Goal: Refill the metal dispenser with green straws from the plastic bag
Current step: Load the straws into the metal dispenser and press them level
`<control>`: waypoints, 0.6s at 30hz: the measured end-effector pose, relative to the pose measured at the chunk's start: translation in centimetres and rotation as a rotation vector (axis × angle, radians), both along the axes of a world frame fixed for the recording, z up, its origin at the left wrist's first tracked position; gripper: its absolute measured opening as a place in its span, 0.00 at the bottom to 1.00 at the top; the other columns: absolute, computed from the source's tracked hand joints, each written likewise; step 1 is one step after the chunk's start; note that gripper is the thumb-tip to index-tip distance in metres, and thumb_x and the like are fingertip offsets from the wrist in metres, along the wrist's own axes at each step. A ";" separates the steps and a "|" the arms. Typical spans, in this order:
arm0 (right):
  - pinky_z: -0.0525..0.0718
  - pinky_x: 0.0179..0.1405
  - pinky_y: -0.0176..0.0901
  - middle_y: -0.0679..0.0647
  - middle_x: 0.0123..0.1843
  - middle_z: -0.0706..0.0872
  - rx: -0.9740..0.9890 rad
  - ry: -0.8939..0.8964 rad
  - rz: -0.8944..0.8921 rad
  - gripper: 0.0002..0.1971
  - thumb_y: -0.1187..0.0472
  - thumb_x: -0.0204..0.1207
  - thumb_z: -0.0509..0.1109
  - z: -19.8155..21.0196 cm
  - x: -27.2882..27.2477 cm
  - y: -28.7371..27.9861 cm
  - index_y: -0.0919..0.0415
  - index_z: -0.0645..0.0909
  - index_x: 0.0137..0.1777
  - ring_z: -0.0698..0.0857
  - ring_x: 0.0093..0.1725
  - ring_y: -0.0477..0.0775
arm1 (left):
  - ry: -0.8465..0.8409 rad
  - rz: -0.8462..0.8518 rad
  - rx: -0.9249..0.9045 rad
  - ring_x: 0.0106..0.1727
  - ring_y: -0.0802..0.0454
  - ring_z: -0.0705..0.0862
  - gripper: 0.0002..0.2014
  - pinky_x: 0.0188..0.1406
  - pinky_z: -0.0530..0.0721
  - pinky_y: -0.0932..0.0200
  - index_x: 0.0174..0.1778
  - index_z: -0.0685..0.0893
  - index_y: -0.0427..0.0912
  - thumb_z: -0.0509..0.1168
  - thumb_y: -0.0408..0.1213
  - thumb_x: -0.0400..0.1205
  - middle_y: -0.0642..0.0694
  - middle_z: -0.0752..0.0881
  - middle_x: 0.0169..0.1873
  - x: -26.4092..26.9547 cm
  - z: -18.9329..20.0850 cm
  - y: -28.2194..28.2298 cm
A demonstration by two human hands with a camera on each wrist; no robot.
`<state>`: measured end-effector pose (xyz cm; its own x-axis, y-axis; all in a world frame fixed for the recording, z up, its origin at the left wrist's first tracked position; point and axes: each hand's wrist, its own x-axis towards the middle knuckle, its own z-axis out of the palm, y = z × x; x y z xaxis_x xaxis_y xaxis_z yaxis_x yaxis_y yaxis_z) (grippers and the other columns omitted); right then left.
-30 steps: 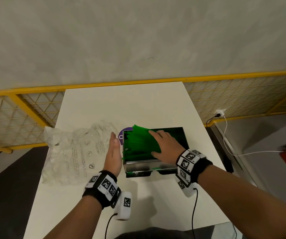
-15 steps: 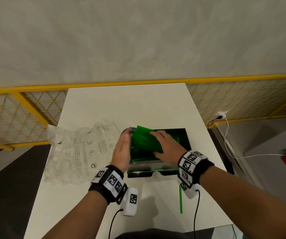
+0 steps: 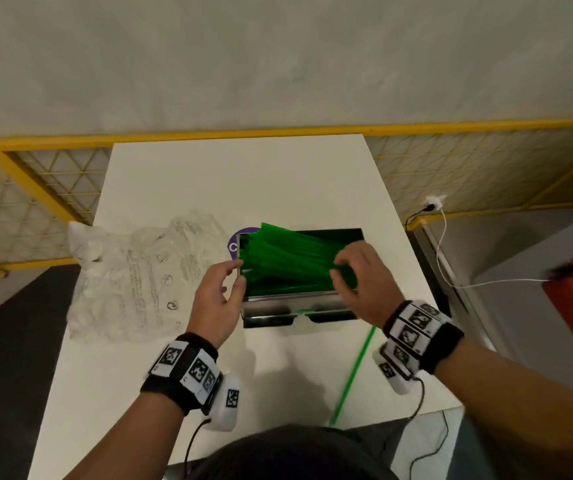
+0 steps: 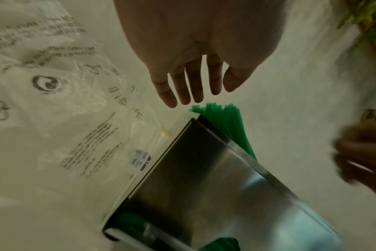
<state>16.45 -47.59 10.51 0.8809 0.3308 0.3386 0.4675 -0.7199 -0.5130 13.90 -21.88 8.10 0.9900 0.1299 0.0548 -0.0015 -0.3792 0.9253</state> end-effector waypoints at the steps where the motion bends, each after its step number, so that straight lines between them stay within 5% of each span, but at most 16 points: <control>1: 0.72 0.43 0.27 0.48 0.43 0.74 0.014 0.018 -0.038 0.03 0.57 0.75 0.60 -0.2 -1.8 -1.8 0.53 0.72 0.46 0.71 0.41 0.42 | 0.009 0.000 0.006 0.59 0.56 0.78 0.13 0.59 0.79 0.54 0.60 0.79 0.52 0.62 0.32 0.83 0.57 0.78 0.54 -0.3 -0.2 0.1; 5: 0.85 0.33 0.41 0.49 0.46 0.82 -0.348 0.320 0.099 0.12 0.60 0.70 0.66 -6.5 -8.4 -7.8 0.48 0.74 0.52 0.83 0.39 0.48 | 0.016 -0.038 0.070 0.62 0.54 0.76 0.17 0.59 0.81 0.48 0.67 0.76 0.50 0.62 0.32 0.83 0.53 0.75 0.62 -0.5 -0.8 0.3; 8: 0.88 0.37 0.45 0.55 0.55 0.87 -0.663 0.465 0.300 0.24 0.65 0.62 0.72 -11.2 -8.2 -8.8 0.51 0.81 0.60 0.88 0.44 0.57 | -0.059 -0.113 0.164 0.69 0.50 0.74 0.22 0.67 0.77 0.47 0.73 0.72 0.46 0.62 0.31 0.82 0.48 0.74 0.69 0.1 -0.8 -0.4; 12: 0.73 0.65 0.53 0.56 0.73 0.72 -0.859 0.572 0.331 0.23 0.67 0.79 0.58 -11.7 -7.1 -6.9 0.54 0.71 0.74 0.72 0.70 0.60 | -0.055 -0.169 0.324 0.69 0.46 0.75 0.24 0.69 0.77 0.45 0.73 0.74 0.41 0.66 0.31 0.80 0.40 0.76 0.68 1.1 -0.4 -1.0; 18: 0.71 0.61 0.57 0.62 0.66 0.74 -0.999 0.573 0.354 0.14 0.65 0.81 0.57 -11.5 -6.5 -5.5 0.64 0.75 0.64 0.71 0.67 0.65 | 0.023 -0.155 0.271 0.53 0.52 0.81 0.29 0.58 0.82 0.58 0.73 0.73 0.44 0.71 0.28 0.75 0.45 0.75 0.60 2.2 0.6 -1.3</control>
<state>9.93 -53.12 -0.96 0.6267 0.4780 -0.6154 0.6063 -0.7952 -0.0002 16.14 -23.17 8.69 0.9982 -0.0388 0.0447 -0.0591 -0.6089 0.7910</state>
